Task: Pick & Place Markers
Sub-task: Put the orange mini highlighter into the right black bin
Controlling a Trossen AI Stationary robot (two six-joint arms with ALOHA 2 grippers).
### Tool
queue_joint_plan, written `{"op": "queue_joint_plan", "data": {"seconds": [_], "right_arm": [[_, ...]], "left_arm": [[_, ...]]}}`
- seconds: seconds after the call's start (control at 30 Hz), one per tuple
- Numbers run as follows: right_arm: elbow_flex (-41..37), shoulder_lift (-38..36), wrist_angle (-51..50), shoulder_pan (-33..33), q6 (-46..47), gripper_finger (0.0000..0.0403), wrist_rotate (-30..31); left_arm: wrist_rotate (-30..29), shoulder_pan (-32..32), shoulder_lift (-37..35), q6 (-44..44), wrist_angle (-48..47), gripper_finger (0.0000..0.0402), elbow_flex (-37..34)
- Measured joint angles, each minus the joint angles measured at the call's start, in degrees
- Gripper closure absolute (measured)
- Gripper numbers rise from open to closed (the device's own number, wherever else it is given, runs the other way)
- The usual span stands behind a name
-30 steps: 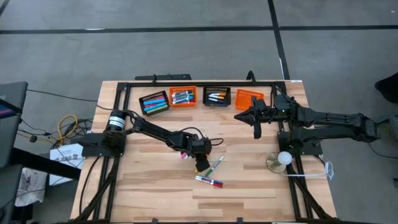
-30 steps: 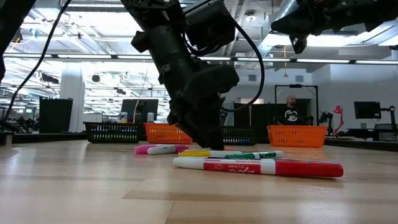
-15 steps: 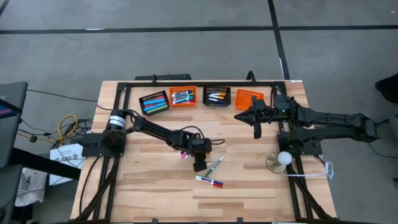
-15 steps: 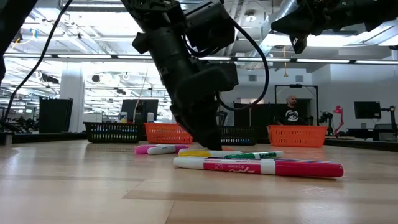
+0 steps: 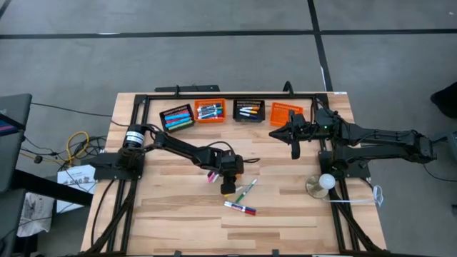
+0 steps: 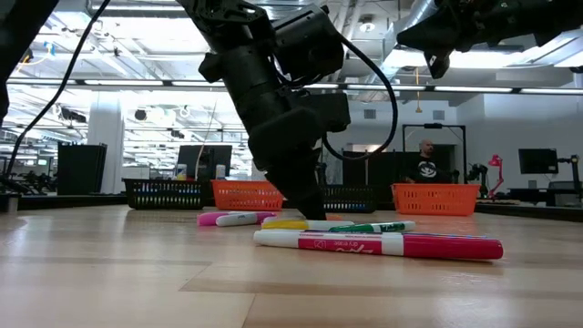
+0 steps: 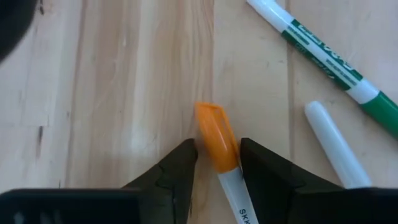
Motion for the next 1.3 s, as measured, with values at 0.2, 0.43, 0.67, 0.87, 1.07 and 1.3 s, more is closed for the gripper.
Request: {"op": "queue_joint_plan", "data": {"seconds": [0.2, 0.43, 0.67, 0.87, 1.07, 1.3], "right_arm": [[0.00, 0.02, 0.00, 0.00, 0.00, 0.0402, -0.02], [0.00, 0.00, -0.02, 0.00, -0.04, 0.0402, -0.07], [0.00, 0.00, -0.02, -0.01, -0.03, 0.0402, -0.11], [0.00, 0.01, -0.02, 0.00, -0.04, 0.0402, -0.11], [0.00, 0.00, -0.02, 0.00, -0.04, 0.0402, -0.11], [0.00, 0.00, 0.00, 0.00, -0.07, 0.0402, -0.09]], "left_arm": [[0.85, -0.55, 0.00, -1.57, -1.92, 0.0288, 0.22], [1.17, -0.42, 0.00, -3.08, -2.19, 0.0334, 0.22], [1.56, -0.16, -0.07, -4.58, -1.73, 0.0360, 0.20], [1.36, 0.15, -1.79, -4.77, -1.07, 0.0360, -0.14], [-1.03, 2.57, -5.86, -4.72, -2.60, 0.0361, -0.67], [-1.70, 5.45, -11.51, -5.15, -1.14, 0.0365, -0.44]]}}
